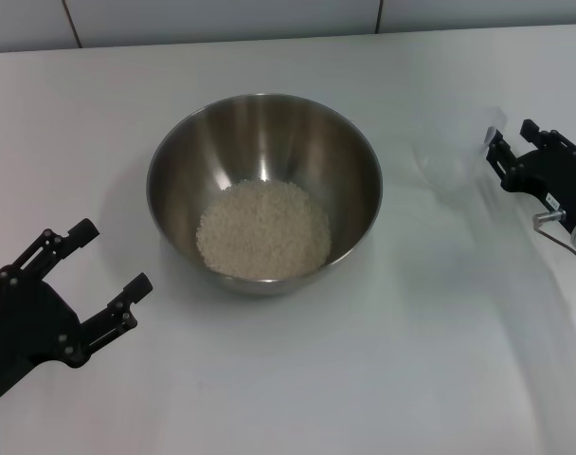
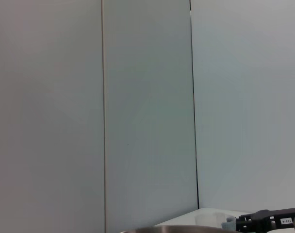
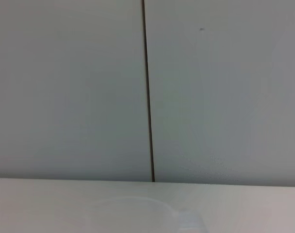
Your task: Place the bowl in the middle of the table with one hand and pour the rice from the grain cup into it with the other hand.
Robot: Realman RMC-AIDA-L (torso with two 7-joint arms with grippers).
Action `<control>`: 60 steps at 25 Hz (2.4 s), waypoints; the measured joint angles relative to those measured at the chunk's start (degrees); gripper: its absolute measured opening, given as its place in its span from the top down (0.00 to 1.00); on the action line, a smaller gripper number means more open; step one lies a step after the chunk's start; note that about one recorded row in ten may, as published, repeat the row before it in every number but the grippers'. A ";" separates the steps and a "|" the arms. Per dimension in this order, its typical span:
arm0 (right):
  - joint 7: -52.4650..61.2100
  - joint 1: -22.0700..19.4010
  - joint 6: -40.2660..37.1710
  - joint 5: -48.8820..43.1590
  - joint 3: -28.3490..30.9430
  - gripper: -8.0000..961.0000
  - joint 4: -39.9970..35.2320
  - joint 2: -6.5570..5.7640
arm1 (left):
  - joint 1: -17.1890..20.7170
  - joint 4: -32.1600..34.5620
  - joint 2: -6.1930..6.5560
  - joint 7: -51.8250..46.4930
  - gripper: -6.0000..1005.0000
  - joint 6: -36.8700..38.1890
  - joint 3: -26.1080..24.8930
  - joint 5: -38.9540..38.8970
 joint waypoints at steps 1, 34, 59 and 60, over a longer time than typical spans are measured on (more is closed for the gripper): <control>0.00 0.00 0.00 0.00 0.00 0.57 0.00 0.00 | 0.00 0.00 0.00 0.00 0.18 0.00 0.00 0.00; 3.00 -13.69 -26.93 -0.02 -3.62 0.31 -0.26 0.04 | -0.33 0.00 0.09 -0.79 0.18 0.08 0.54 0.25; 26.32 1.61 -46.90 -0.05 -47.68 0.31 -19.97 -5.47 | -3.72 4.53 0.79 -8.37 0.18 -1.60 1.98 5.14; 26.78 1.67 -47.75 -0.06 -49.01 0.31 -21.39 -5.39 | -4.01 5.27 0.83 -9.40 0.18 -1.65 1.99 6.05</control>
